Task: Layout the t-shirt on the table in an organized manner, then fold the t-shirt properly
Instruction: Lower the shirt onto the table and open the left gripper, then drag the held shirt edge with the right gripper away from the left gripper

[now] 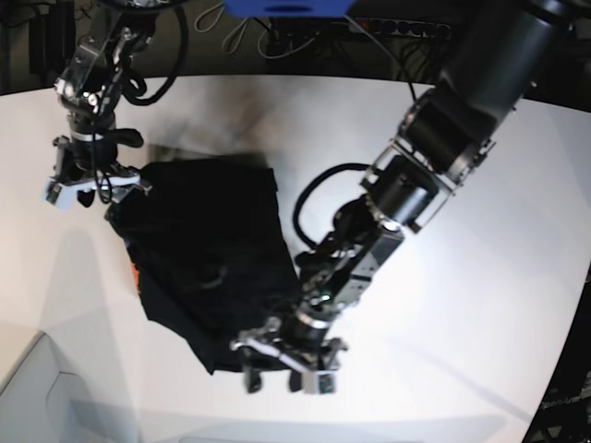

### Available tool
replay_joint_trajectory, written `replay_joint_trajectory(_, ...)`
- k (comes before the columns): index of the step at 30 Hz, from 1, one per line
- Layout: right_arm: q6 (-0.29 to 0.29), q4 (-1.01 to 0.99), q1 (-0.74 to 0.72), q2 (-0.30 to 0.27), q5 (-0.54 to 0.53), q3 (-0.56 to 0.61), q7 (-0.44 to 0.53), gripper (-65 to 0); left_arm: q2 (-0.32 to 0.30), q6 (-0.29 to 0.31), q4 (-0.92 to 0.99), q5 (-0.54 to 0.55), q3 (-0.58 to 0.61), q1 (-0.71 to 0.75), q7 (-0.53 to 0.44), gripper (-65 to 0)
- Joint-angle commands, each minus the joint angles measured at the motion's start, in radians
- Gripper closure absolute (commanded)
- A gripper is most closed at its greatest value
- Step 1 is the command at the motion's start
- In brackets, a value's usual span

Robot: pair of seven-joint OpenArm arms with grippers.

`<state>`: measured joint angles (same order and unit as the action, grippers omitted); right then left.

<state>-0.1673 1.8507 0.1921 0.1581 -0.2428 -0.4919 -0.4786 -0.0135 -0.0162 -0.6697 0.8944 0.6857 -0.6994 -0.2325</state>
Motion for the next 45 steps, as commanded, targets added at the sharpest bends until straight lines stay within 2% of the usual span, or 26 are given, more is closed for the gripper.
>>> replay_joint_trajectory(1, -0.007, 0.043, -0.010, -0.001, -0.014, -0.008, 0.031, -39.3, -0.010, 0.006, 0.005, -0.001, -0.016, -0.035, -0.035, -42.4)
replay_joint_trajectory(4, -0.007, 0.103, -0.007, -0.001, -0.014, -0.008, 0.024, -39.4, -0.053, 0.009, 0.063, 0.001, -0.037, -0.024, -0.037, -42.4)
replay_joint_trajectory(10, -0.008, 0.166, 0.050, -0.001, -0.013, 0.089, 0.030, -39.4, -0.052, 0.011, 0.166, 0.002, -0.041, -0.024, -0.037, -42.4)
replay_joint_trajectory(13, -0.010, 0.163, 0.088, -0.001, -0.010, 0.200, 0.028, -39.4, -0.004, 0.012, 0.215, 0.001, -0.041, -0.027, -0.038, -42.4)
replay_joint_trajectory(17, -0.010, 0.157, 0.145, -0.001, -0.005, 0.398, 0.027, -40.9, 0.008, 0.012, 0.255, 0.001, -0.039, -0.029, -0.038, -42.4)
replay_joint_trajectory(20, -0.010, 0.099, 0.143, -0.056, -0.005, 0.546, 0.028, -42.4, 0.008, 0.012, 0.265, 0.001, -0.041, -0.027, -0.038, -42.4)
replay_joint_trajectory(23, -0.010, -0.003, 0.106, -0.068, 0.026, 0.574, 0.030, -42.6, -0.003, 0.012, 0.255, 0.006, -0.041, -0.026, -0.038, -42.4)
replay_joint_trajectory(31, -0.007, -0.199, -0.018, -0.070, 0.155, 0.579, 0.030, -42.6, -0.124, 0.012, 0.253, 0.009, -0.044, -0.013, -0.031, -42.4)
replay_joint_trajectory(37, -0.005, -0.325, -0.093, -0.068, 0.303, 0.615, 0.031, -42.5, -0.233, 0.012, 0.164, 0.009, -0.044, 0.105, -0.031, -42.4)
replay_joint_trajectory(42, -0.005, -0.421, -0.141, -0.067, 0.322, 0.617, 0.031, -41.8, -0.297, 0.006, 0.090, 0.009, -0.045, 0.182, -0.031, -42.4)
replay_joint_trajectory(43, -0.005, -0.429, -0.145, -0.067, 0.320, 0.617, 0.031, -40.2, -0.303, 0.006, 0.086, 0.009, -0.045, 0.194, -0.034, -42.4)
replay_joint_trajectory(45, -0.015, -0.421, -0.144, -0.067, 0.319, 0.618, 0.031, -31.6, -0.313, 0.006, 0.081, 0.009, -0.068, 0.215, -0.032, -42.4)
